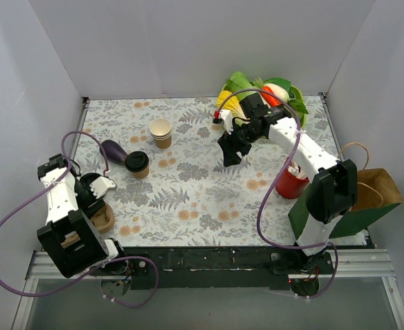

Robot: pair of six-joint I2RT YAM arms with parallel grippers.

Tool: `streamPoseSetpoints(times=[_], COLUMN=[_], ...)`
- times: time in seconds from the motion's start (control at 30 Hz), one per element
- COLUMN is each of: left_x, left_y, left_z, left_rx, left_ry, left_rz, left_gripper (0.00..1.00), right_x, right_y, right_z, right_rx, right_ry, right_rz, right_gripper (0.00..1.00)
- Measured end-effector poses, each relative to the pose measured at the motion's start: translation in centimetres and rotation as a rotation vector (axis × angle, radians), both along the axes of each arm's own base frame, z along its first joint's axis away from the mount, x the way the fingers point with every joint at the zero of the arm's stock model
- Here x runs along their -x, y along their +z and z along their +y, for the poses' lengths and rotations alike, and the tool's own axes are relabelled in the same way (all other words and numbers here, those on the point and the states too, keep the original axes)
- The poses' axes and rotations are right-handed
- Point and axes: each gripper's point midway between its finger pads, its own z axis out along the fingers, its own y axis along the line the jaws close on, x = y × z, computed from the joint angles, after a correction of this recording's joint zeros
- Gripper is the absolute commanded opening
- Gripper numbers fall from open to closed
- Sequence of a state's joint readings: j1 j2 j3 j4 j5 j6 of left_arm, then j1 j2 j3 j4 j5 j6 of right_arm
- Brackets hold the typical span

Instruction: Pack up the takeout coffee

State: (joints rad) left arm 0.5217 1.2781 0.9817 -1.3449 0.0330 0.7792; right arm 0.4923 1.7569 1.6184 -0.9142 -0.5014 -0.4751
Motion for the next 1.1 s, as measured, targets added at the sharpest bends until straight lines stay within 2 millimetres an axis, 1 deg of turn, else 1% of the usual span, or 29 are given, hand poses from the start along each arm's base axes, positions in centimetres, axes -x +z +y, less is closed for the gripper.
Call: streamPoseSetpoints(times=[0.2,0.3,0.47,0.7,0.83,0.97,1.1], left_x=[1.0,1.1,1.1,1.2,1.2,1.2,1.6], left_y=[-0.6,-0.8,-1.0,-1.3,-1.4,-1.5,-1.9], left_z=[0.2,0.1,-0.1,-0.3,-0.3,-0.2,-0.1], left_rx=[-0.016,-0.011,0.003,0.016,0.015,0.012,0.006], left_ry=[-0.028,-0.034,-0.036,-0.043,-0.054,-0.069,-0.087], left_rz=[0.046,0.052,0.054,0.059,0.058,0.060,0.071], left_gripper=[0.54,0.53,0.47,0.44,0.43,0.46,0.46], right_x=[0.0,0.0,0.0,-0.1,-0.1,-0.1,-0.1], right_y=[0.0,0.0,-0.2,-0.7,-0.6,-0.6,-0.6], right_z=[0.0,0.0,0.0,0.1,0.1,0.1,0.1], right_rx=[0.000,0.000,0.002,0.008,0.007,0.007,0.007], right_ry=[0.001,0.001,0.001,0.001,0.001,0.001,0.001], right_rz=[0.000,0.000,0.003,0.014,0.014,0.013,0.013], right_gripper=[0.75,0.75,0.75,0.75,0.75,0.75,0.75])
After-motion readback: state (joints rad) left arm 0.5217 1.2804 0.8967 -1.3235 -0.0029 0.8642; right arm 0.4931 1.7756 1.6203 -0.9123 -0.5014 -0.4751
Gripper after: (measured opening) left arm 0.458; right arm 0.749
